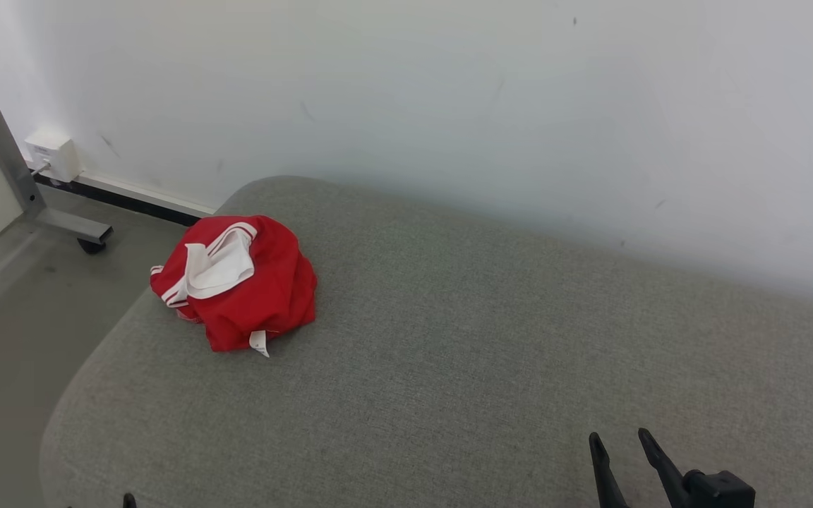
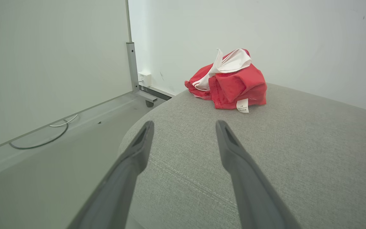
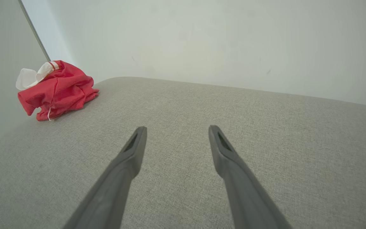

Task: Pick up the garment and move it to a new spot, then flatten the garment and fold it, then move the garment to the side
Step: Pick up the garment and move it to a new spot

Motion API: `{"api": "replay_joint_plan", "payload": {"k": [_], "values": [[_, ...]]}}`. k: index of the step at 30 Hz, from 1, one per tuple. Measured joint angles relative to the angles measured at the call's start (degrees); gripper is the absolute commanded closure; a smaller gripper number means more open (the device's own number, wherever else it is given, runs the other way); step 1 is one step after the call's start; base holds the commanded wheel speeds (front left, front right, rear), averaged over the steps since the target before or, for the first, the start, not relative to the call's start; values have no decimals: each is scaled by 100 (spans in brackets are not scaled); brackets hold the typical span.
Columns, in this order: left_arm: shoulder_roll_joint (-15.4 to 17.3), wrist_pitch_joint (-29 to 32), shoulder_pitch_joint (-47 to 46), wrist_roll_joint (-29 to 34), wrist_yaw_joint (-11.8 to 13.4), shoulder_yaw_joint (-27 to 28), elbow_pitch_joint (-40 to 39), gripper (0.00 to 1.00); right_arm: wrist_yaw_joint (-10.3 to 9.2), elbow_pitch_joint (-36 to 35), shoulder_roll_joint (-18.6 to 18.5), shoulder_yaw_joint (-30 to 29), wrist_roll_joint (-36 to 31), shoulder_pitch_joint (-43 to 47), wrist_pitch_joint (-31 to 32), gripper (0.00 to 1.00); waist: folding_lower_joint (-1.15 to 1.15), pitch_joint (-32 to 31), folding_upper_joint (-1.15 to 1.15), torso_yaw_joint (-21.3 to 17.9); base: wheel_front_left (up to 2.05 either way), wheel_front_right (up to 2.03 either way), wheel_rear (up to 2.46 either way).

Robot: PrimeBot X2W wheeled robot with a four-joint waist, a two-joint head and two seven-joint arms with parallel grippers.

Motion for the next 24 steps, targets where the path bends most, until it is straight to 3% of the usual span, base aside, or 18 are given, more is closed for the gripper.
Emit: {"api": "replay_joint_plan", "payload": {"k": [7,12,18,24], "values": [[-4,1,-101,-168,-8,67,-4,0,0,-45,-7,18,0,-11,44,0,0,63,0,-161,0,0,0],[296,265,-812,-301,-57,74,240,0,0,-254,-44,133,-21,-135,154,0,0,235,0,-417,0,0,0],[821,1036,-1952,-691,-93,337,480,0,0,-539,-101,494,-60,-525,303,0,0,637,0,-753,0,0,0],[1063,2366,-3156,-1971,-131,802,1088,0,0,-646,-118,860,-69,-868,315,0,1,1141,0,-1228,0,0,0]]}}
